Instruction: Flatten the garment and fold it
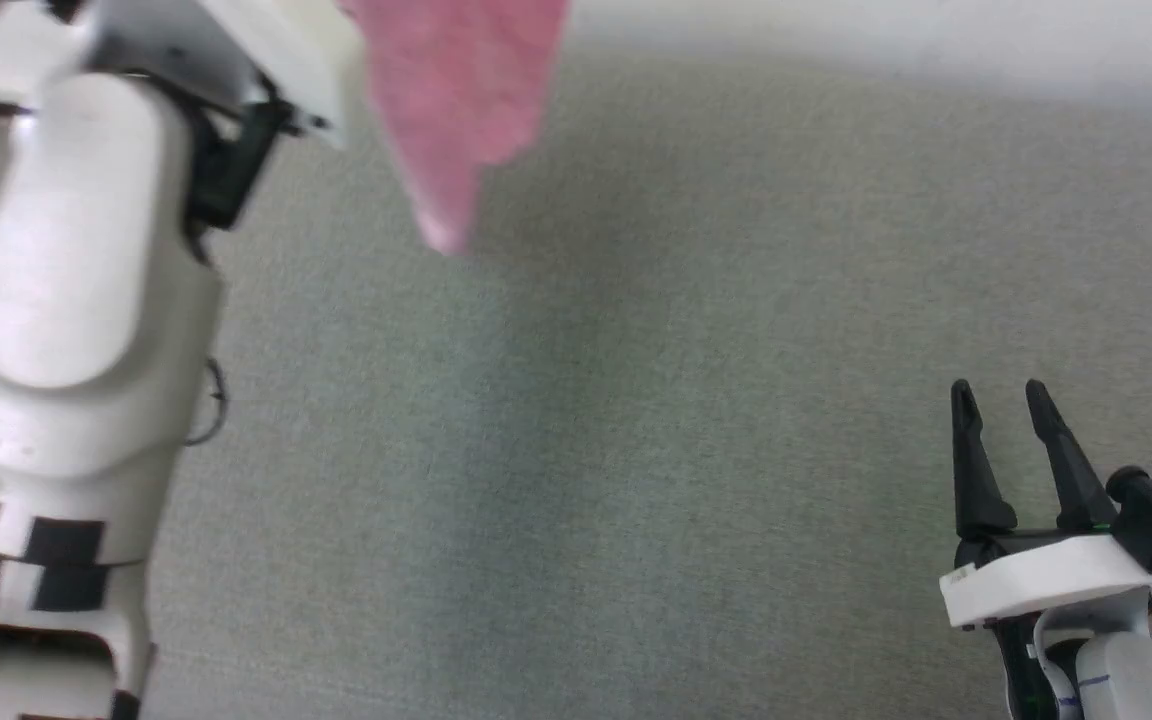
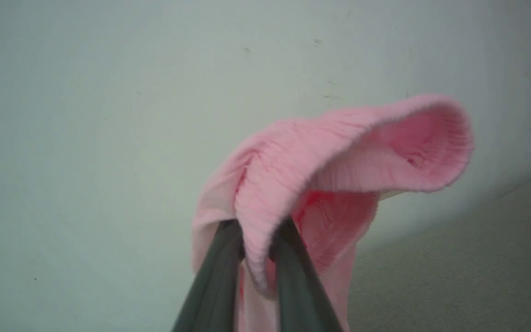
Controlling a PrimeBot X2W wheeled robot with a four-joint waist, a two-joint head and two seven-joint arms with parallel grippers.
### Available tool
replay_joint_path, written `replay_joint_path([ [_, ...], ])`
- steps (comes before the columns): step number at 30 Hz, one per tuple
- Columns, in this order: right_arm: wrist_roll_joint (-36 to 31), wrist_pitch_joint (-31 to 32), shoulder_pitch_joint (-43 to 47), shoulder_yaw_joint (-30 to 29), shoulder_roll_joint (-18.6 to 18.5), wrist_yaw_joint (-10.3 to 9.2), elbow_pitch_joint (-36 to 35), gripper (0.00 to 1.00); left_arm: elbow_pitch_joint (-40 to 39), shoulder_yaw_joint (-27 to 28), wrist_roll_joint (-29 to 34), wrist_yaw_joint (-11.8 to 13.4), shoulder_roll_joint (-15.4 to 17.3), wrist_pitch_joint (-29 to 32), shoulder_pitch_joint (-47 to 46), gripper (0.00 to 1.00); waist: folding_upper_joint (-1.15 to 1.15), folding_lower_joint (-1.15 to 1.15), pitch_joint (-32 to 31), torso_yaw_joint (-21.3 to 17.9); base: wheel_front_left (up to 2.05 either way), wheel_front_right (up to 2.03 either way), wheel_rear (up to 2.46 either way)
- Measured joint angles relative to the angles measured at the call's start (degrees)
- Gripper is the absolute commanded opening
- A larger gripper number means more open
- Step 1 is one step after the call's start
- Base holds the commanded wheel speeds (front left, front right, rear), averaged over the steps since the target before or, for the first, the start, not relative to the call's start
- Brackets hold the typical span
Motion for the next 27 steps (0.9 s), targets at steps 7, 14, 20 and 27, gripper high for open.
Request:
replay_joint_path([
  [7, 1.0, -0.5, 1.5, -1.1, -0.1, 0.0, 2.1, 1.0, 1.7, -9.6, -4.4, -0.1, -5.7, 1.0, 2.1, 0.0, 0.0, 0.0, -3.8, -3.6, 0.0, 0.0, 0.0],
  [14, 1.4, -0.5, 2.3, -1.2, 0.0, 0.0, 2.8, 1.0, 10.9, -21.2, -9.1, -0.1, -11.2, 1.4, 13.6, 0.0, 0.0, 0.01, -5.6, -7.0, 0.0, 0.0, 0.0],
  [20, 1.4, -0.5, 2.6, -1.1, 0.0, 0.0, 3.0, 1.0, 19.4, -30.8, -15.0, -0.1, -14.0, 4.8, 21.1, 0.0, 0.0, 0.01, -7.0, -9.0, 0.0, 0.0, 0.0],
  [27, 2.0, -0.5, 4.9, -1.6, 0.0, 0.0, 3.4, 1.0, 22.8, -28.8, -22.1, -0.1, -15.2, 8.3, 22.7, 1.0, 0.0, 0.01, -9.2, -8.7, 0.0, 0.0, 0.0],
])
